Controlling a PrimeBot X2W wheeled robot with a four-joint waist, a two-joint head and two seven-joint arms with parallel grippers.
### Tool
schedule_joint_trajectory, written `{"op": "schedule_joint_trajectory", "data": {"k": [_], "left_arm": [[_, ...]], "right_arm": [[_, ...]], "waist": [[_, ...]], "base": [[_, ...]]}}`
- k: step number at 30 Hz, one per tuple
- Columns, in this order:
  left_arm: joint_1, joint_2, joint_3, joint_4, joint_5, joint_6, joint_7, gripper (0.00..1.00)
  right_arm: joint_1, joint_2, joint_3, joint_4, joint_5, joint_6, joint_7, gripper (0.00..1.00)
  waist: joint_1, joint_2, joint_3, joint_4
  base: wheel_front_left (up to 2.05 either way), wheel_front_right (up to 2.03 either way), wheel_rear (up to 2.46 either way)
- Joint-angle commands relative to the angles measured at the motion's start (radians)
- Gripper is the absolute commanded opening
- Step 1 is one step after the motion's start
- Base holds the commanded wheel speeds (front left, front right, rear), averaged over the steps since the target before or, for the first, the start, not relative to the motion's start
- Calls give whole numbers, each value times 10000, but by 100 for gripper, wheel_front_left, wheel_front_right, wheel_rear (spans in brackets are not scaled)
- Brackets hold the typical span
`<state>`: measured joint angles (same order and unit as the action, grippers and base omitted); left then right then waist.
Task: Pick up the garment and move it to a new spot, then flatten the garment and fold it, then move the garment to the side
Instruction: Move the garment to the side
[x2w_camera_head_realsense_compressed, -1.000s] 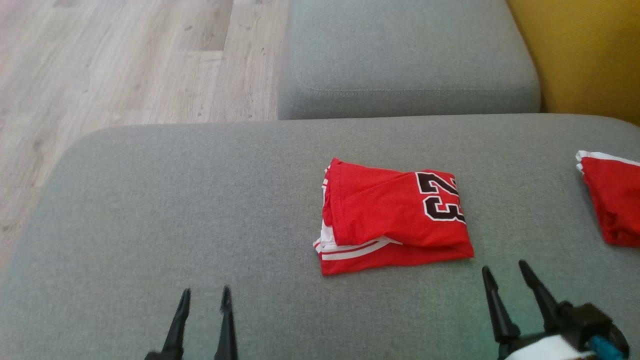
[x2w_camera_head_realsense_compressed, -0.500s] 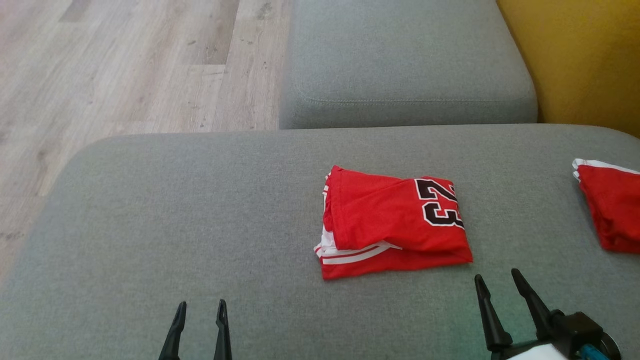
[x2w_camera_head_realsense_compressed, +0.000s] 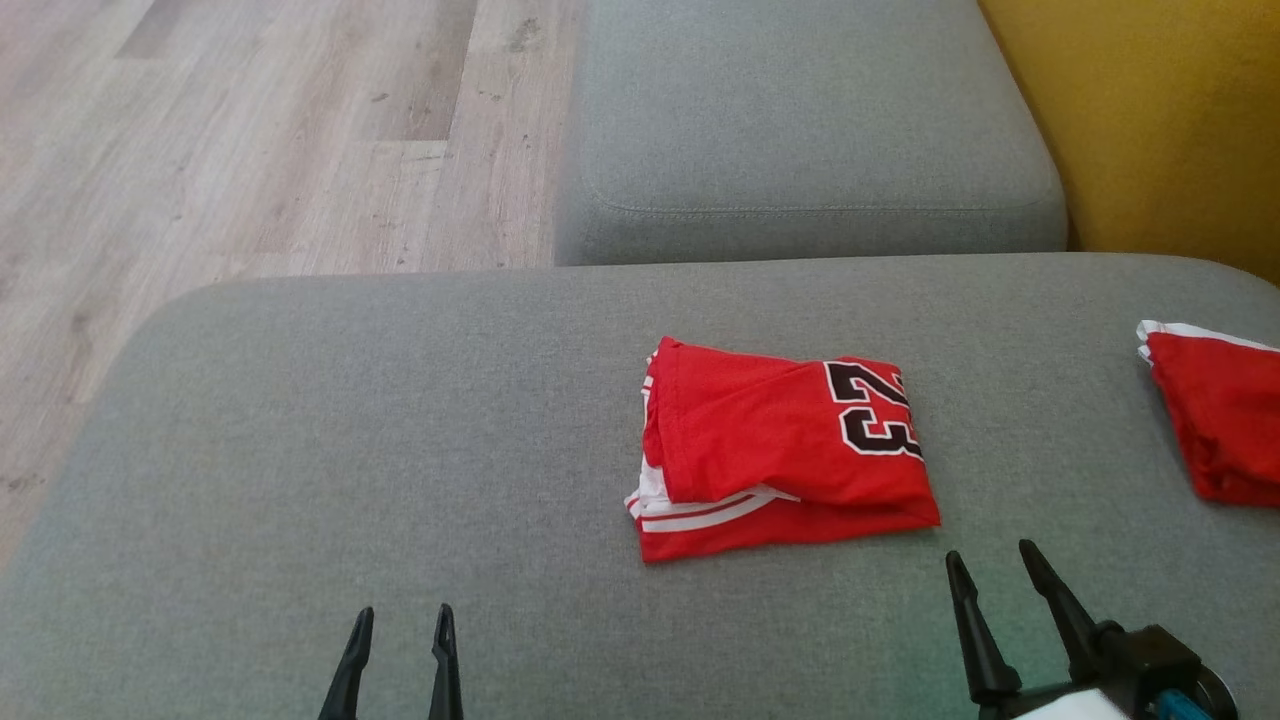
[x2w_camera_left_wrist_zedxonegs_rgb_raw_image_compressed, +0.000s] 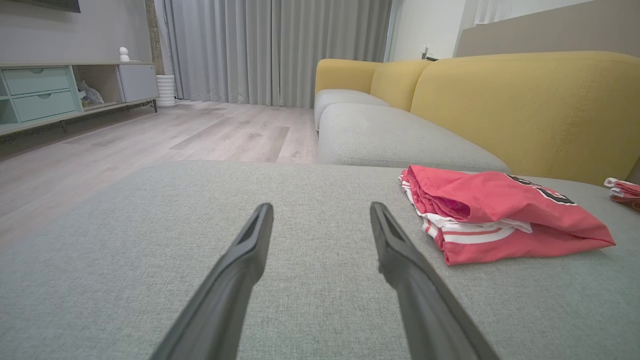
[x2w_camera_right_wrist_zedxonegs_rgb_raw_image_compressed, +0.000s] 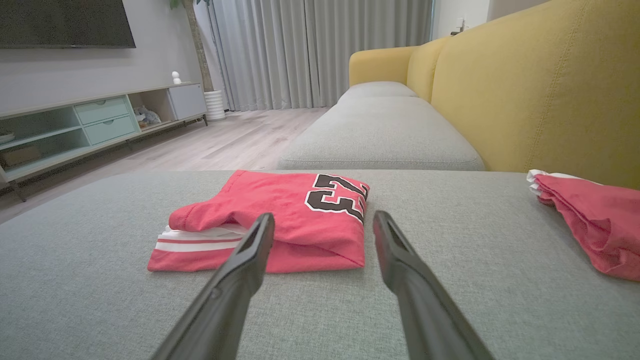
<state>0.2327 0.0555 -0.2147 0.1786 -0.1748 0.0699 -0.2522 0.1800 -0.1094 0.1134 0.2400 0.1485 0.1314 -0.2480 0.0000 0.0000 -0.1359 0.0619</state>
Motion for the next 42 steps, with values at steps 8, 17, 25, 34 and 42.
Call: {"op": "schedule_joint_trajectory", "data": {"k": [8, 17, 25, 34, 42], "left_arm": [[-275, -53, 381, -312, 75, 5, -95, 100], [-433, -53, 390, -691, -9, -1, -95, 100], [-599, -53, 286, -1422, 92, -20, -95, 100], [-1145, -53, -176, -1564, 201, 129, -95, 100], [-1641, -53, -561, -1456, 14, 301, -95, 100]], "right_arm": [[-176, -72, 129, -194, -96, -7, -137, 100], [-554, 185, -262, 422, 379, -7, -137, 100], [-2369, 263, -393, 1803, 1091, -7, 236, 100], [-5130, -379, -937, 3203, 1774, -7, 2784, 100], [-6129, -420, -1043, 4720, 2012, -7, 3910, 100]], "waist": [[0, 0, 58, -3], [0, 0, 477, 27], [0, 0, 1127, 96], [0, 0, 2157, 615], [0, 0, 2747, 1022]], "base": [[0, 0, 0], [0, 0, 0], [0, 0, 0], [0, 0, 0], [0, 0, 0]]}}
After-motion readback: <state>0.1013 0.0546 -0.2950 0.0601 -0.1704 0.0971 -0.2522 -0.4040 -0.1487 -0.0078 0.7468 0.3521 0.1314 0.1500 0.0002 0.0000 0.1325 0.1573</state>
